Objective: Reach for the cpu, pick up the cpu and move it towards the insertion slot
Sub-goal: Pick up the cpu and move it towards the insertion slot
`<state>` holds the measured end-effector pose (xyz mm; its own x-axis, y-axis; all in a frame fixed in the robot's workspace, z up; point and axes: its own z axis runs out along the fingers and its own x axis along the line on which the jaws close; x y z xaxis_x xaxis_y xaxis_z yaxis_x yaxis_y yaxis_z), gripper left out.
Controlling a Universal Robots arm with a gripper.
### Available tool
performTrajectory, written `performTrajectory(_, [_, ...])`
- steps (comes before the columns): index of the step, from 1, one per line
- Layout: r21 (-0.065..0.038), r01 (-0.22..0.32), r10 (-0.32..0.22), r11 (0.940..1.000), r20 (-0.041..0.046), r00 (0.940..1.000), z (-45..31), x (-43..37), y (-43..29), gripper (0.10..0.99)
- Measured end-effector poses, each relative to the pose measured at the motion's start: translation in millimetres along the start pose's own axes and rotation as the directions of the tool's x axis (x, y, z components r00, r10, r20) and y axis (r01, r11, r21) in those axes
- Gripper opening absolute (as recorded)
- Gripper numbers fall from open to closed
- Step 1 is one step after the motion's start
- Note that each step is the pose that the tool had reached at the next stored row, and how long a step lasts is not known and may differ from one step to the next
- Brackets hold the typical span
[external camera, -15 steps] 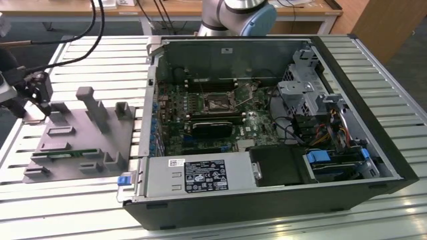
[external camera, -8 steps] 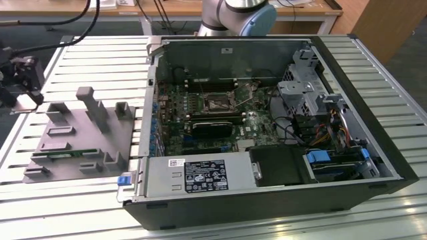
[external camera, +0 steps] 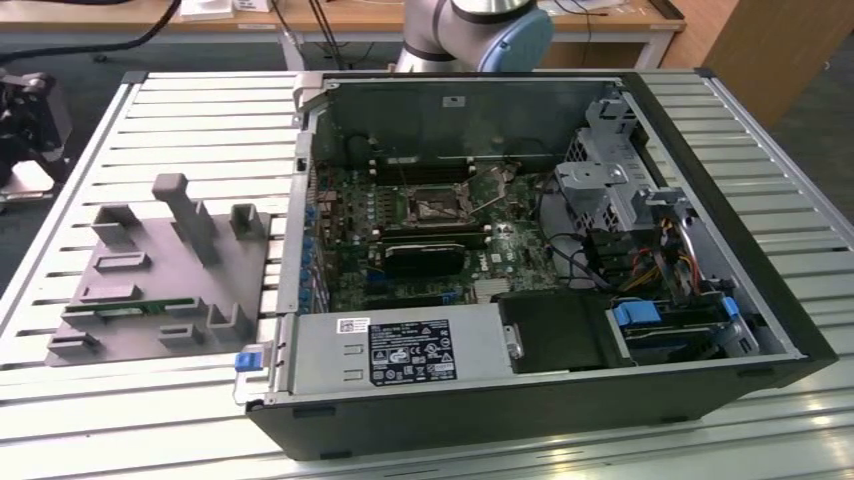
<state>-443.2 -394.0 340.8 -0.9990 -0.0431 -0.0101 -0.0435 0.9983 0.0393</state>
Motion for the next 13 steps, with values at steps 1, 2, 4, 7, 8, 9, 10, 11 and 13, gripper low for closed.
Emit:
performTrajectory(1, [0.0, 0.0, 0.0, 1.0, -0.0001, 1.0, -3.6, -0.1, 1.1, 0.533])
performTrajectory(2, [0.0, 0.0, 0.0, 1.0, 0.0, 1.0, -7.1, -0.1, 2.1, 0.533])
performTrajectory(4, [0.0, 0.0, 0.0, 1.0, -0.0001, 1.0, -14.5, -0.3, 4.3, 0.533])
performTrajectory(7, [0.0, 0.0, 0.0, 1.0, 0.0, 1.0, -25.9, -0.5, 7.2, 0.533])
performTrajectory(8, [0.0, 0.0, 0.0, 1.0, 0.0001, 1.0, -29.8, -0.6, 8.1, 0.533])
performTrajectory(9, [0.0, 0.0, 0.0, 1.0, 0.0, 1.0, -33.6, -0.7, 9.1, 0.533])
performTrajectory(10, [0.0, 0.0, 0.0, 1.0, 0.0, 1.0, -37.4, -0.7, 10.1, 0.533])
performTrajectory(11, [0.0, 0.0, 0.0, 1.0, 0.0002, 1.0, -41.0, -0.8, 11.0, 0.533])
performTrajectory(13, [0.0, 0.0, 0.0, 1.0, 0.0009, 1.0, -47.7, -0.9, 12.5, 0.533])
